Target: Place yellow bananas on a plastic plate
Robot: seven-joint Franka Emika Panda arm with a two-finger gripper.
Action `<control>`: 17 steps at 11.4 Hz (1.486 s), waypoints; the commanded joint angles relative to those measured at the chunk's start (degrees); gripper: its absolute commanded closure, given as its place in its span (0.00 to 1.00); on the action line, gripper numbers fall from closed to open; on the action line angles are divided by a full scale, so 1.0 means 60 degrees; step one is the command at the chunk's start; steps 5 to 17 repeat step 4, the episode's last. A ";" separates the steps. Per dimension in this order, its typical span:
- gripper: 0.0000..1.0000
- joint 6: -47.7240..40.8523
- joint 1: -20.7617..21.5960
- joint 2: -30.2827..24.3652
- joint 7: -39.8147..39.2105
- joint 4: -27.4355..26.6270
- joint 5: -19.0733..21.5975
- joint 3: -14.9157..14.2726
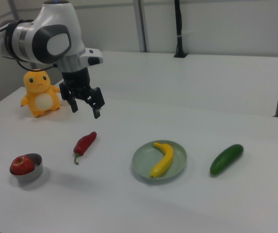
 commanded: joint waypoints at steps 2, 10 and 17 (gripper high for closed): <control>0.00 0.0233 -0.0044 0.0066 0.0199 -0.0099 -0.0078 0.0193; 0.00 0.0262 -0.0015 0.0066 0.0185 -0.0099 -0.0078 0.0207; 0.00 0.0262 -0.0015 0.0066 0.0185 -0.0099 -0.0078 0.0207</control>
